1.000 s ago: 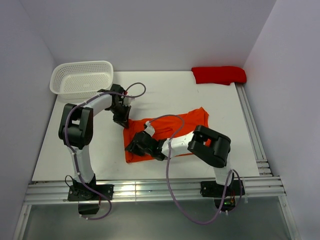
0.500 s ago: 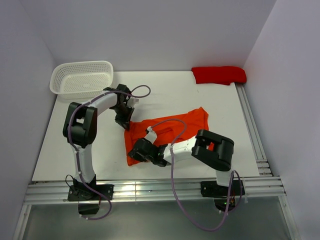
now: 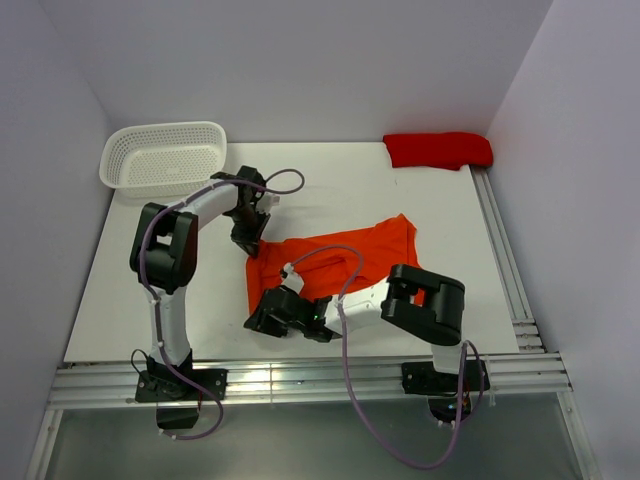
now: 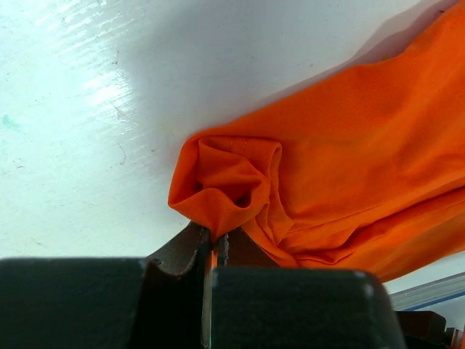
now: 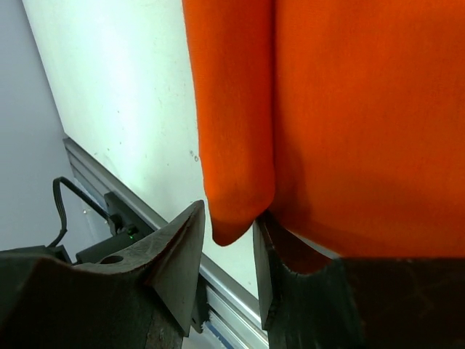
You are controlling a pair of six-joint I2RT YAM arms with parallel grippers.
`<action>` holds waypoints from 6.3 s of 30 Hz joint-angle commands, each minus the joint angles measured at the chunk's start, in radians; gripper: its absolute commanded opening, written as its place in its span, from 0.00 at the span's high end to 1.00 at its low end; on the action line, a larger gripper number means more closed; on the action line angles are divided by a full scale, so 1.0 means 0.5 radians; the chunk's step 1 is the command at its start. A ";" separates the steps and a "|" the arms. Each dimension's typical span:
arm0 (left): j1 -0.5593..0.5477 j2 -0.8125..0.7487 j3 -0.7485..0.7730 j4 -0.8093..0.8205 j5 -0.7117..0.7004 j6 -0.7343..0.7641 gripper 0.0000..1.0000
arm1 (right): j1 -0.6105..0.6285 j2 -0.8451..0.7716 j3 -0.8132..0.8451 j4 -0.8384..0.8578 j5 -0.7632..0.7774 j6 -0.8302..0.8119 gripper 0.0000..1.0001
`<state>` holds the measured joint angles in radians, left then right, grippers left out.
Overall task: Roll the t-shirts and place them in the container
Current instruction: Roll the tshirt
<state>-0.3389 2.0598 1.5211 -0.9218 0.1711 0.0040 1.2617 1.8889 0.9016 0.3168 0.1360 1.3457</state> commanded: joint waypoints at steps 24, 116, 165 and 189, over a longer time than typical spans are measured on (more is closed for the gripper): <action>-0.071 -0.002 0.105 0.101 -0.204 0.084 1.00 | 0.121 0.041 1.053 -1.618 0.850 -0.540 0.66; 0.319 -0.171 -0.312 0.478 0.836 0.186 0.33 | -0.563 0.560 -0.193 1.458 -0.263 0.370 0.83; -0.009 0.068 0.240 0.074 -0.057 -0.030 1.00 | -0.023 0.201 1.234 -1.830 0.676 -0.430 0.53; -0.068 0.130 0.323 0.009 -0.100 -0.042 1.00 | -0.183 0.867 2.262 -2.272 1.078 -0.847 0.50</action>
<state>-0.3592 2.1124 1.6382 -0.9043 0.1322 -0.0151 1.1721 2.3306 1.9778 -0.7910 0.6056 0.9539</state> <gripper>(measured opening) 0.036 0.494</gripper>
